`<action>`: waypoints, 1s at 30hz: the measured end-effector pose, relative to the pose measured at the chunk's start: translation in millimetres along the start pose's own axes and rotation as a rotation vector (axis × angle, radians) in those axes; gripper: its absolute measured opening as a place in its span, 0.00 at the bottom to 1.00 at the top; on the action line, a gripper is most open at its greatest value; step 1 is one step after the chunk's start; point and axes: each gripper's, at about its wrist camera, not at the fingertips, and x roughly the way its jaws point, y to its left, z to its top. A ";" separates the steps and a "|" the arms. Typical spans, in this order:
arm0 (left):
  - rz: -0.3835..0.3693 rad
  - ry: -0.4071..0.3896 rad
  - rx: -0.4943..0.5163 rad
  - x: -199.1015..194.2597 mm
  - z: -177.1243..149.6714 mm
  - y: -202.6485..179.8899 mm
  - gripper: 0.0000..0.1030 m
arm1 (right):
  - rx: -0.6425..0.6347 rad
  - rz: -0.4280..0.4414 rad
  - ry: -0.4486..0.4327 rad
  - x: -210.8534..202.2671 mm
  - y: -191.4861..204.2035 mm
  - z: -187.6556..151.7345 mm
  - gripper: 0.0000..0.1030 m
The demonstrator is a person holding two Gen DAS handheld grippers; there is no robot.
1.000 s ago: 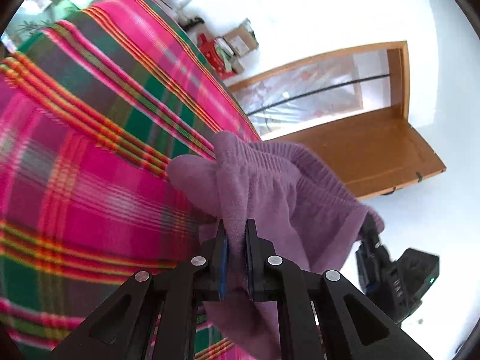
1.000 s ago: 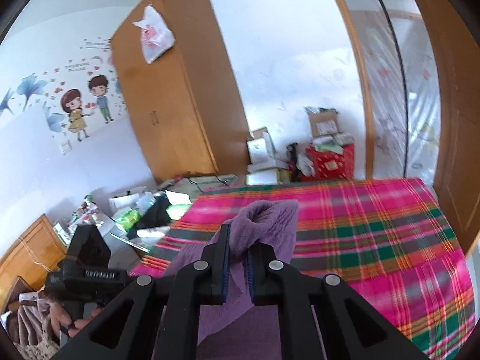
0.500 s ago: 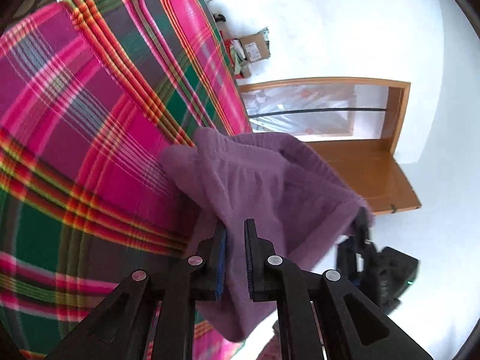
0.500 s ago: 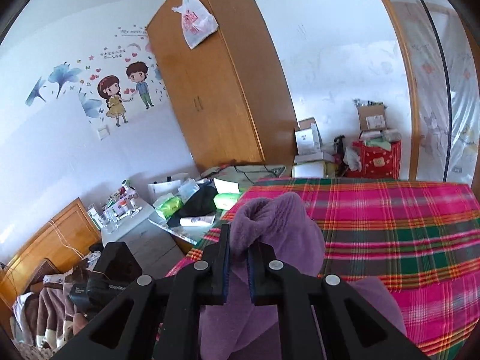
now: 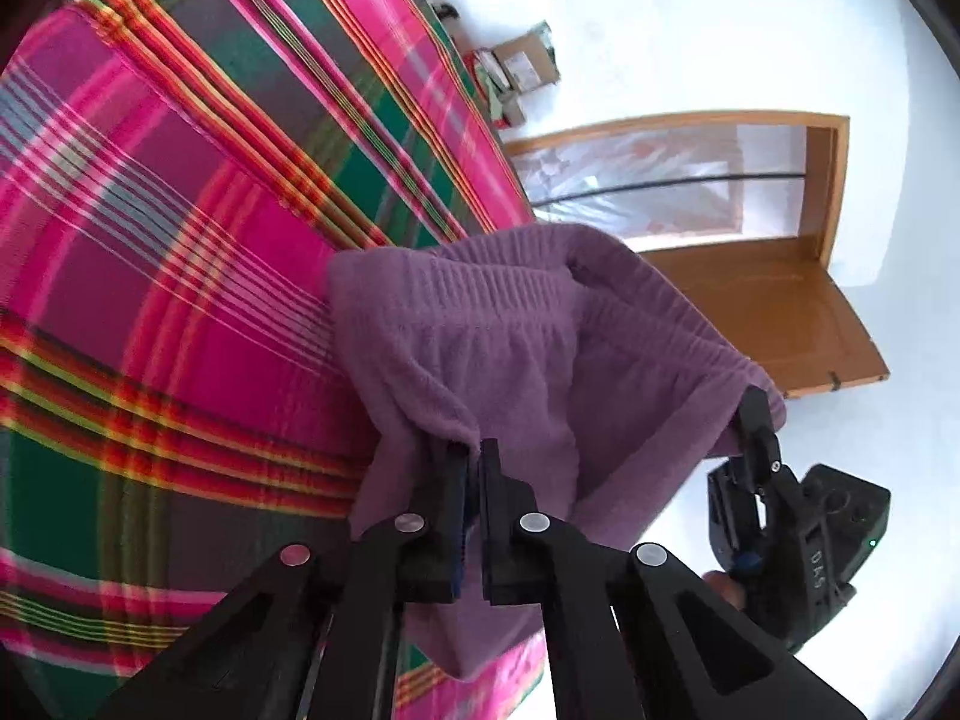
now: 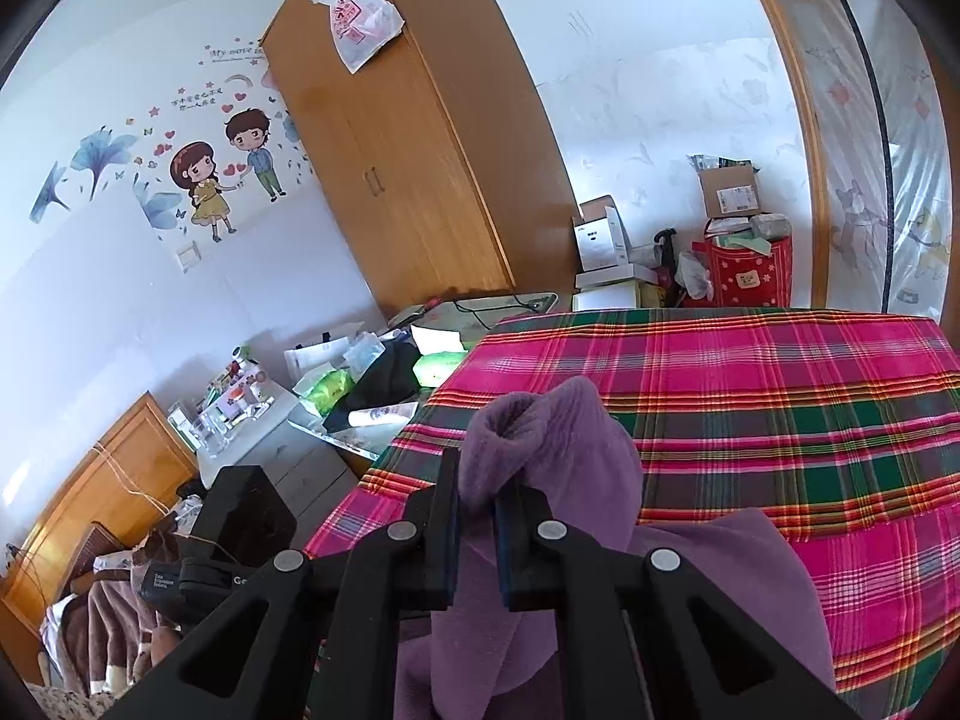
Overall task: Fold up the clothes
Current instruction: 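Lift the purple pants by the waistband with both grippers, letting them unfold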
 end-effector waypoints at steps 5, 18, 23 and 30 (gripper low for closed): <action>0.016 -0.074 -0.020 -23.6 1.7 7.9 0.02 | -0.021 0.000 -0.011 2.2 5.4 9.2 0.09; -0.002 -0.274 -0.040 -100.5 -12.9 22.7 0.02 | -0.159 0.123 -0.086 10.1 63.9 46.7 0.09; 0.072 -0.359 -0.046 -141.7 -30.4 39.6 0.02 | -0.197 0.162 -0.061 39.7 87.0 53.3 0.09; 0.173 -0.357 -0.139 -144.6 -41.6 71.3 0.02 | -0.160 0.229 0.053 114.8 100.7 43.4 0.08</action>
